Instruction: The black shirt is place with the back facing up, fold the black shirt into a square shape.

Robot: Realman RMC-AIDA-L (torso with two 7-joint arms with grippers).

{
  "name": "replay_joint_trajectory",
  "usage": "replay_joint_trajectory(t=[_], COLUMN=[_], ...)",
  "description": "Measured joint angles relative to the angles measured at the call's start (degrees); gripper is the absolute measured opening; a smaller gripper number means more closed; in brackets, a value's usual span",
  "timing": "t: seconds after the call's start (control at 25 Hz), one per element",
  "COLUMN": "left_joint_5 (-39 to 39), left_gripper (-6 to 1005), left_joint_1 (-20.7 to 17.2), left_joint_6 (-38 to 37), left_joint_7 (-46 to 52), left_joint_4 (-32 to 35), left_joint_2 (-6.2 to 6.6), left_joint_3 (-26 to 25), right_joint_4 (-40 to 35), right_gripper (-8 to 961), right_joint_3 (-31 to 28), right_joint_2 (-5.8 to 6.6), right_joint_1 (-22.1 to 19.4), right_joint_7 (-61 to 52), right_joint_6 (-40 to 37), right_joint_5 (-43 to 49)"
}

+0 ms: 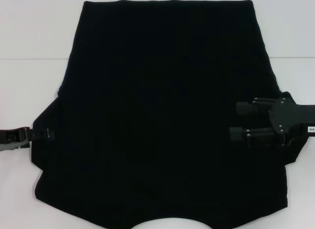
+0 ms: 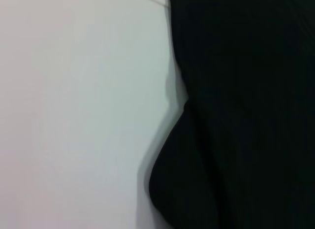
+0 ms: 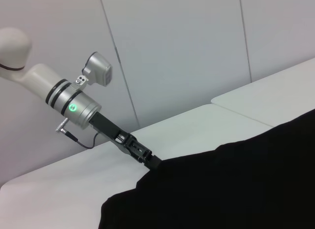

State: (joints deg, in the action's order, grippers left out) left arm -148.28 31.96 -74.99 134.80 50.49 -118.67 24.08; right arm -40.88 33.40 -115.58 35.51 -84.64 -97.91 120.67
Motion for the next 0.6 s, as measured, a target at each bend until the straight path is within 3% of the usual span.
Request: replay_joint_trajectory(t=[0.6], left_joint_5=[-0.3], left_gripper=[848], left_joint_1=[0.2], left_joint_6=[0.5], left_joint_7=[-1.2], left_joint_4=[-0.9], left_joint_2=[-0.06], left_joint_3=[2.0], right_joint_4=[0.0], right_gripper=[882], right_joint_3=[0.0], right_joint_2=[0.03], right_joint_1=[0.0], right_joint_7=[-0.1], right_joint_6=[-0.1], right_joint_5=[0.0])
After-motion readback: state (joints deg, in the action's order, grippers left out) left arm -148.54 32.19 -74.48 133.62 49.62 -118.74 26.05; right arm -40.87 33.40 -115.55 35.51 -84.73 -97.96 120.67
